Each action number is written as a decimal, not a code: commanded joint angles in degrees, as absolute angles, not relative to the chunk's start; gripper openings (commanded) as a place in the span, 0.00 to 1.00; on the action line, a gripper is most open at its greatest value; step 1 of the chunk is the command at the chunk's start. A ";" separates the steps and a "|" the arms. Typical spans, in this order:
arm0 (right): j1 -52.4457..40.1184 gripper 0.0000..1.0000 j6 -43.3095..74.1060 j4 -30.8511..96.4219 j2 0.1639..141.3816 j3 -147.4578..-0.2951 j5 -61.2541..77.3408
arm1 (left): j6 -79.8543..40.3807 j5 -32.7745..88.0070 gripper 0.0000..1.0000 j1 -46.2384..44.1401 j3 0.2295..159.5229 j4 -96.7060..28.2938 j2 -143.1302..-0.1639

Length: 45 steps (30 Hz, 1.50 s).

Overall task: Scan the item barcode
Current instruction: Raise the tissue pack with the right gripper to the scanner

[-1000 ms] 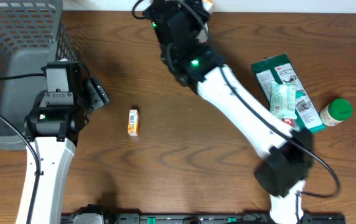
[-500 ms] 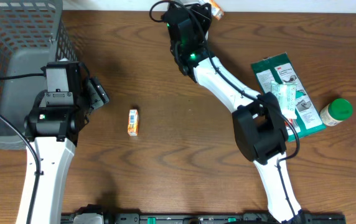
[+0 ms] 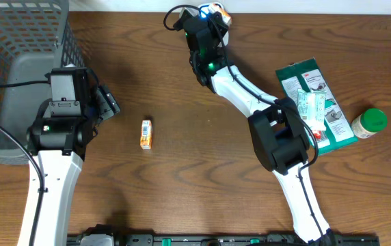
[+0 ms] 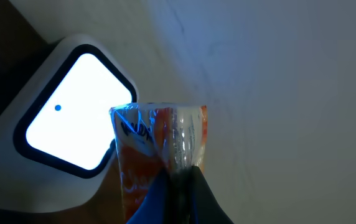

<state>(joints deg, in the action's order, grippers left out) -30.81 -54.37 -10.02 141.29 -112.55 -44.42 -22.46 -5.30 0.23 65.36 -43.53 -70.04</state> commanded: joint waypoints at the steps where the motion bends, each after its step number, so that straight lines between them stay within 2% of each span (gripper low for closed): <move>1: -30.41 0.01 -52.45 -10.52 143.83 -113.60 -43.18 | -22.11 -6.07 0.83 0.47 65.36 -43.70 -70.11; 7: -30.52 0.01 -48.47 -10.46 144.03 -113.60 -43.00 | -22.11 -6.07 0.83 0.47 65.36 -43.70 -70.11; 21: -30.41 0.01 -48.42 -10.26 144.03 -113.60 -43.11 | -22.11 -6.07 0.83 0.47 65.36 -43.70 -70.11; 36: -32.69 0.01 -51.81 -14.28 139.63 -113.65 -52.97 | -22.11 -6.07 0.83 0.47 65.36 -43.70 -70.11; 40: -34.17 0.01 -48.10 -8.25 134.76 -113.62 -55.27 | -22.11 -6.07 0.83 0.47 65.36 -43.70 -70.11; 45: -35.16 0.01 -32.53 9.61 126.39 -113.62 -50.74 | -22.11 -6.07 0.82 0.47 65.36 -43.70 -70.11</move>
<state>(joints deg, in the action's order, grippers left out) -34.70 -43.68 5.63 133.97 -112.55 -52.07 -22.46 -5.28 0.23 65.36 -43.55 -70.04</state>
